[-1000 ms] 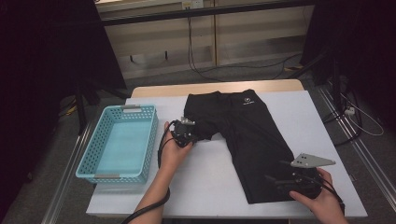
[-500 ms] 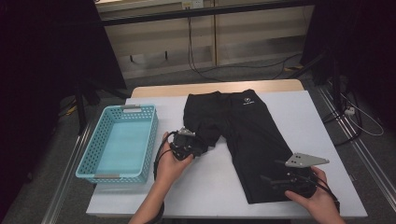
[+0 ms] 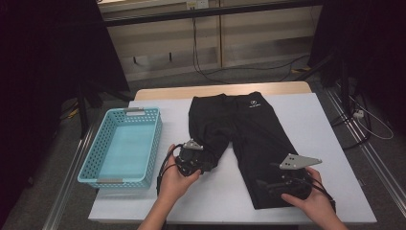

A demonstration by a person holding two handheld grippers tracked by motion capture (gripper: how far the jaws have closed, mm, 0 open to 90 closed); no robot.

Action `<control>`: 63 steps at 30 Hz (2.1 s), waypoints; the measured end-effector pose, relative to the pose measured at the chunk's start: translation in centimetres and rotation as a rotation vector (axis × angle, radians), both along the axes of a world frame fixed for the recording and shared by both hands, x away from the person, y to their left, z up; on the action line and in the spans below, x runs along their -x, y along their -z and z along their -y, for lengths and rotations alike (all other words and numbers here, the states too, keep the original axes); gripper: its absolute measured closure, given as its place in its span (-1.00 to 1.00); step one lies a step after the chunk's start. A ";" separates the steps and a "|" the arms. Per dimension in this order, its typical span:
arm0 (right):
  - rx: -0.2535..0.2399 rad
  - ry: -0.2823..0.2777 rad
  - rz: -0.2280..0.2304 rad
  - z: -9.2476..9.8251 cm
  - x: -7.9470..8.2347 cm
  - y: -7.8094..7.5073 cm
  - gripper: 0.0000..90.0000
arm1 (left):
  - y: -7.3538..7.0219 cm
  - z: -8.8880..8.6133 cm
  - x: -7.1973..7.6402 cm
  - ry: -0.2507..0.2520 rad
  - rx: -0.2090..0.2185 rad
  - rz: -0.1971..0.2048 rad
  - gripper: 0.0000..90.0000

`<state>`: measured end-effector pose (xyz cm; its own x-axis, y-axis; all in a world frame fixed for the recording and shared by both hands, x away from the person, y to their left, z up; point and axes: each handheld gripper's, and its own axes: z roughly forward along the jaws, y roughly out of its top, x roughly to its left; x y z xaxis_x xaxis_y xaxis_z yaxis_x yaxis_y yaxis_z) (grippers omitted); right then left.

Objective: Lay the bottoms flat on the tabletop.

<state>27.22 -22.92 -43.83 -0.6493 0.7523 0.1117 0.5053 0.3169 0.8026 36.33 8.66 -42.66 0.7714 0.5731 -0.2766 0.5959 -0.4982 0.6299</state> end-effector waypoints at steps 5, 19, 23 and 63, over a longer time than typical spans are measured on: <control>0.004 -0.003 0.001 0.0 0.1 0.0 -0.51 | -0.3 0.4 0.3 0.019 0.009 0.004 0.95; 0.010 -0.002 0.001 0.1 0.6 0.1 -0.51 | 1.0 -2.5 -4.3 -0.155 -0.128 0.244 -0.17; 0.010 0.003 0.003 0.2 0.7 0.0 -0.50 | 2.2 -2.3 -5.2 -0.177 -0.153 0.257 -0.10; 0.010 -0.097 0.026 -3.5 -1.1 -0.3 -0.49 | -0.6 -2.1 1.7 -0.033 -0.002 -0.017 0.98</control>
